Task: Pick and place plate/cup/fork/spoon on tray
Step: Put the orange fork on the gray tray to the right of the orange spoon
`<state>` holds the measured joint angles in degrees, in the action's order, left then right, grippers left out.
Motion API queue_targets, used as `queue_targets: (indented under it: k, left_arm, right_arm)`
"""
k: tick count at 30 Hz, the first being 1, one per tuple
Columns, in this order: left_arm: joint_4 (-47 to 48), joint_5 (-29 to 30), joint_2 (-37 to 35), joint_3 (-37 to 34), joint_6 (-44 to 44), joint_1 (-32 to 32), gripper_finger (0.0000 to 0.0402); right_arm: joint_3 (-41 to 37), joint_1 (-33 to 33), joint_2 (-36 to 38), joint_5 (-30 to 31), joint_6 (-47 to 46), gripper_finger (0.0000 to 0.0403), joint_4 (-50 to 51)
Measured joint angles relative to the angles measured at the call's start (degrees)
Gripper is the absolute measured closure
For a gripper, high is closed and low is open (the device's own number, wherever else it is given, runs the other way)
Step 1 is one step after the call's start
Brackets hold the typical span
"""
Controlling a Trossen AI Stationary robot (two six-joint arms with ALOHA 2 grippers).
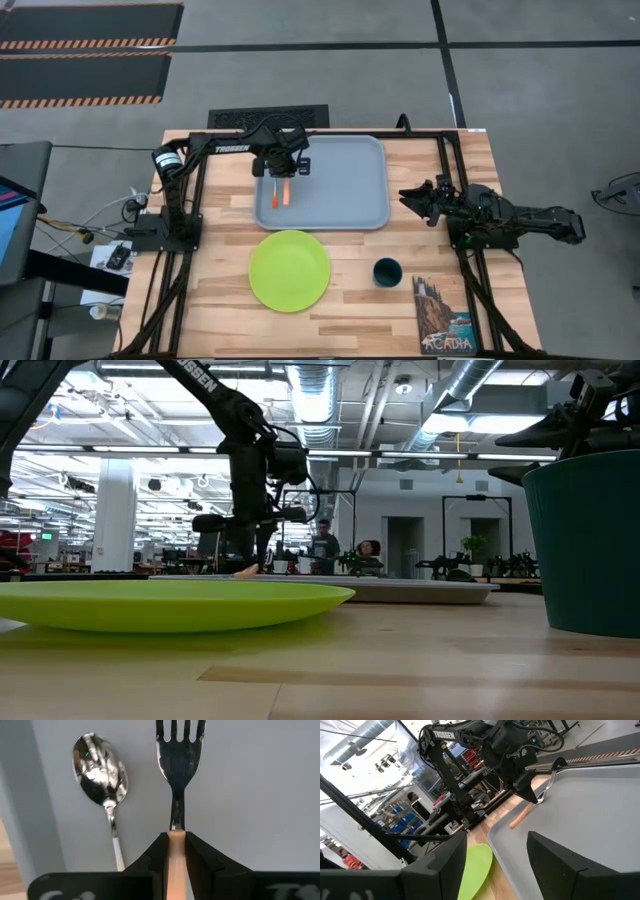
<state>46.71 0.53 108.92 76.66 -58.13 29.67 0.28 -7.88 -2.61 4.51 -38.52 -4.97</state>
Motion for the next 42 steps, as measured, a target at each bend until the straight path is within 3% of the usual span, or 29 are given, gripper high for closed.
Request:
queue_targets:
  k: [30,42]
  left_arm:
    - [-1.62,-2.22,3.67,0.07,-2.12,-0.12,0.0365]
    - [-1.1,-2.13,3.67,0.07,-2.52,-0.42,0.0341]
  right_arm:
    - [0.02,-0.01,0.0,-0.13,0.13,0.017,0.25]
    - [0.01,0.0,0.0,-0.17,0.13,0.017,0.28]
